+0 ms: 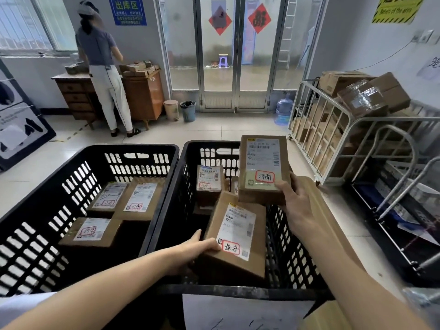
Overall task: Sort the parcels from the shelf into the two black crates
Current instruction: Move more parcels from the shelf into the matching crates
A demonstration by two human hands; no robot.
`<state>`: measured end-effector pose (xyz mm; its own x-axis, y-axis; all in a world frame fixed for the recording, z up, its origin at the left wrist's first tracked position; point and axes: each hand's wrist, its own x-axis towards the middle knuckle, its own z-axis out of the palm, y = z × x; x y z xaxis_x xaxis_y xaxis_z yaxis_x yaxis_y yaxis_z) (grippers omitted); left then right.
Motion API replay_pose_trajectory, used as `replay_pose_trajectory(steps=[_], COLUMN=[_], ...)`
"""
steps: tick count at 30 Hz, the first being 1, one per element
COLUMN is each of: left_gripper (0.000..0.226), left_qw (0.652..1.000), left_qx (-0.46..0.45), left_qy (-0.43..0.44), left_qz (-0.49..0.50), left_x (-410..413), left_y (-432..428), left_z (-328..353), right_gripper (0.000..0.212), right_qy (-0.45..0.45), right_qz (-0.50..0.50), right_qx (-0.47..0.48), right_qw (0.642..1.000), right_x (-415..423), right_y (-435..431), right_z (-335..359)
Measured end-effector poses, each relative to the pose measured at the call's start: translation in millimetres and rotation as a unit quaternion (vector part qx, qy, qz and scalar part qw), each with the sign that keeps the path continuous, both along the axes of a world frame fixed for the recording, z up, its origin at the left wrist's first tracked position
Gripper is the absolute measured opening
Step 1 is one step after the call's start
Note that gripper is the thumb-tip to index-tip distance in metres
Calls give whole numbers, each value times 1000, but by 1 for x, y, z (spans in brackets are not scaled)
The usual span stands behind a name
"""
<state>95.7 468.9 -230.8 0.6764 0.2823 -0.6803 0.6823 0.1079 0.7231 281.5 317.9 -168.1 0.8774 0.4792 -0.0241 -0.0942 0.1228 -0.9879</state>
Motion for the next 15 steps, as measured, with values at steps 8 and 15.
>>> replay_pose_trajectory(steps=[8,15], left_gripper=[95,101], left_qw=[996,988], left_qx=[47,55], left_qy=[74,140], left_qz=[-11,-33], left_x=[11,27], left_y=[0,-1], left_z=[-1,-21], right_gripper=[39,51], right_qy=[8,11], right_qz=[18,41], right_qx=[1,-19], right_qw=[1000,999], right_x=[3,8], right_y=[5,8], right_z=[-4,-10])
